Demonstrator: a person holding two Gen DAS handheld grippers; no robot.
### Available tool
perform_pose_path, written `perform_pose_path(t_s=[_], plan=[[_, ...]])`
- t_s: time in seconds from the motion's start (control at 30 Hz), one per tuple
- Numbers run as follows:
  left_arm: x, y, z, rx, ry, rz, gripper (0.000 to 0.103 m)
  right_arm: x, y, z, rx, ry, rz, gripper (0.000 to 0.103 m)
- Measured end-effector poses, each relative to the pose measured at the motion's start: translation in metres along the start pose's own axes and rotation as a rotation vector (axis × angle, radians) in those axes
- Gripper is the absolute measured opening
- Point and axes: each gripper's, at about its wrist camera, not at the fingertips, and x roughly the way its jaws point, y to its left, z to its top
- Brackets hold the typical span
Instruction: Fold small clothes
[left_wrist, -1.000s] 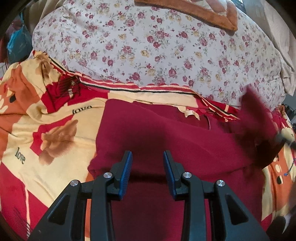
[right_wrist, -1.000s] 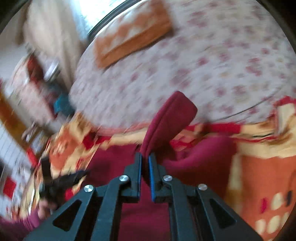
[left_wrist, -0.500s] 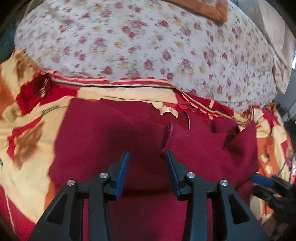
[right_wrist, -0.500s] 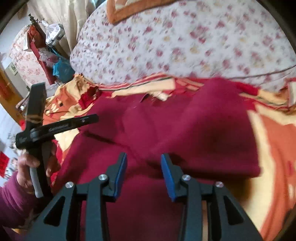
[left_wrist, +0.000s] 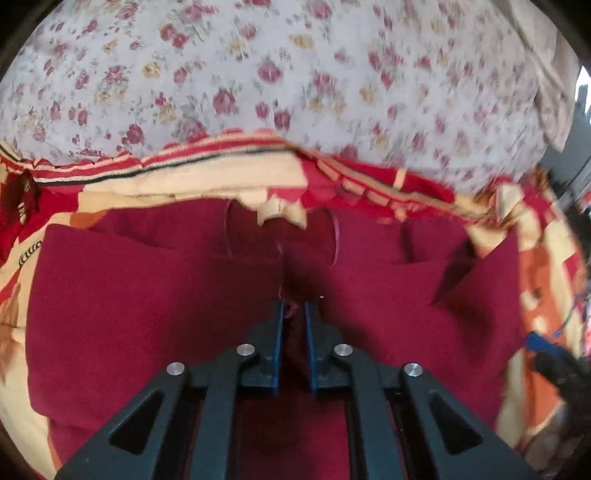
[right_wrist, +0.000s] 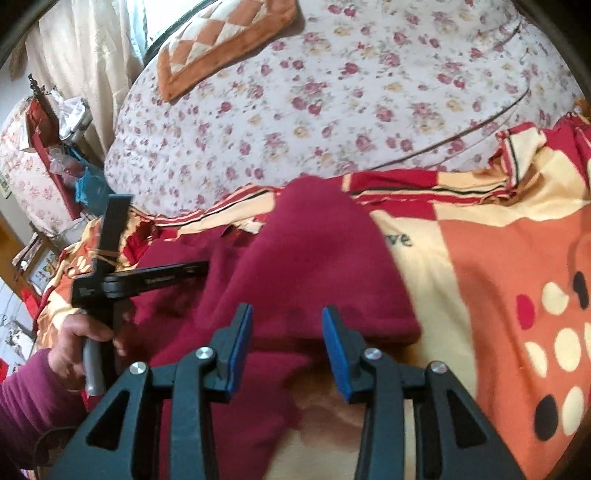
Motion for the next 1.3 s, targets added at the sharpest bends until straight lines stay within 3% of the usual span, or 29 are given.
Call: perform_pose_path(t_s=[0.13, 0.3, 0.37, 0.57, 0.67, 0.73, 0.77, 0.87, 1.07, 1.3], plan=[[-0.023, 0.009, 0.007, -0.012, -0.052, -0.039, 0.0, -0.002, -0.011, 0.001, 0.07, -0.018, 0.032, 0.041], [-0.021, 0.016, 0.004, -0.064, -0.03, -0.071, 0.0, 0.0, -0.016, 0.0, 0.12, -0.042, 0.05, 0.041], [-0.014, 0.02, 0.003, -0.109, -0.02, -0.083, 0.012, 0.001, -0.017, 0.0, 0.127, -0.044, 0.046, 0.041], [0.011, 0.016, -0.004, -0.128, 0.039, -0.027, 0.016, -0.004, -0.024, 0.002, 0.13, -0.067, 0.028, 0.043], [0.012, 0.013, -0.005, -0.109, 0.028, -0.015, 0.016, -0.003, -0.03, 0.001, 0.15, -0.063, 0.023, 0.043], [0.012, 0.013, -0.003, -0.095, 0.029, -0.02, 0.0, -0.003, -0.032, 0.001, 0.155, -0.064, 0.018, 0.043], [0.01, 0.012, -0.003, -0.078, 0.033, -0.019, 0.0, -0.003, -0.033, 0.001, 0.159, -0.066, 0.018, 0.043], [-0.003, 0.017, 0.0, -0.079, 0.004, -0.029, 0.0, -0.003, -0.033, 0.001, 0.163, -0.071, 0.014, 0.043], [-0.065, 0.05, 0.021, -0.129, -0.143, -0.031, 0.0, -0.006, -0.031, 0.003, 0.151, -0.084, -0.014, 0.043], [-0.089, 0.088, 0.01, -0.158, -0.165, 0.036, 0.0, -0.004, -0.032, 0.004, 0.159, -0.069, -0.035, 0.043]])
